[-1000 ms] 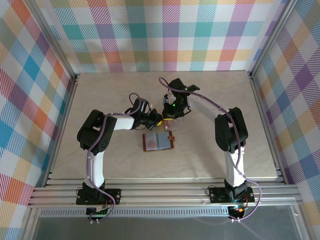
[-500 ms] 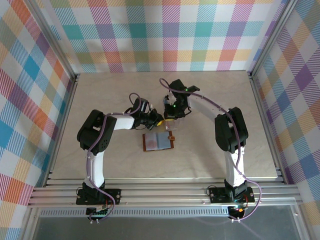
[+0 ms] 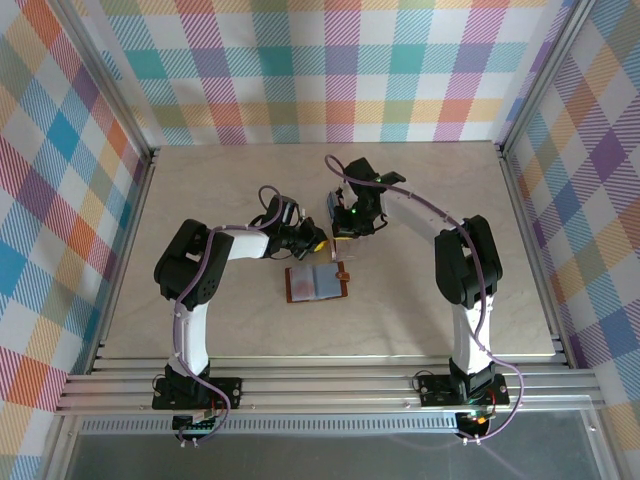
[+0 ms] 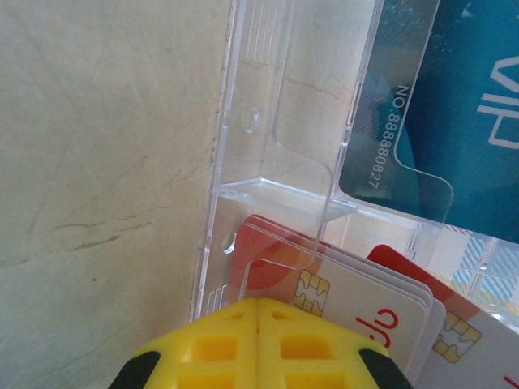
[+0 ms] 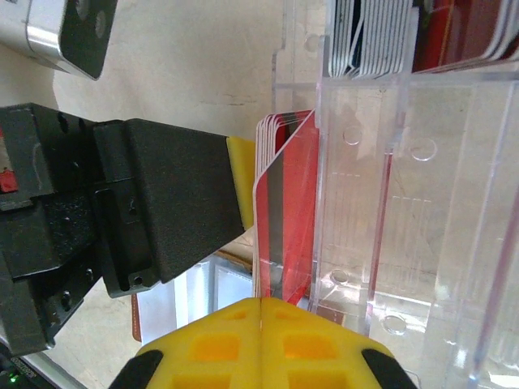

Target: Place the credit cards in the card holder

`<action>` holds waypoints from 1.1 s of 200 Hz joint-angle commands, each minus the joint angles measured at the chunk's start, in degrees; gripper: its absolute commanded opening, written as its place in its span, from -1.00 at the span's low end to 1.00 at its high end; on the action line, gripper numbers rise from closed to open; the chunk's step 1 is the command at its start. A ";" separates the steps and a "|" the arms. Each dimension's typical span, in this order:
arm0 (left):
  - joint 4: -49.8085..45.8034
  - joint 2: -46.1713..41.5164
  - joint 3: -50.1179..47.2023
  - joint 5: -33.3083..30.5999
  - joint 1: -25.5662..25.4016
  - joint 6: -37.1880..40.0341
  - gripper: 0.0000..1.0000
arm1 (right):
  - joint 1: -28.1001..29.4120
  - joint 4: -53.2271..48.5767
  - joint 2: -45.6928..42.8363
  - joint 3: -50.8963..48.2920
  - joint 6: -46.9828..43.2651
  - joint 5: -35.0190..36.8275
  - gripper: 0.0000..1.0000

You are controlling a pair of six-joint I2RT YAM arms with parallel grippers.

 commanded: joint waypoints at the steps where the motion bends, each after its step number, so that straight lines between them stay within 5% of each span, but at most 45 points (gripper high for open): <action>1: -3.32 1.45 0.42 -0.86 -1.17 1.03 -1.00 | -0.66 0.65 -2.53 -1.06 1.11 -0.02 -1.00; 220: -5.28 -0.63 0.77 -0.06 -1.17 2.08 -1.00 | -4.53 0.29 -10.47 -4.41 1.27 5.60 -1.00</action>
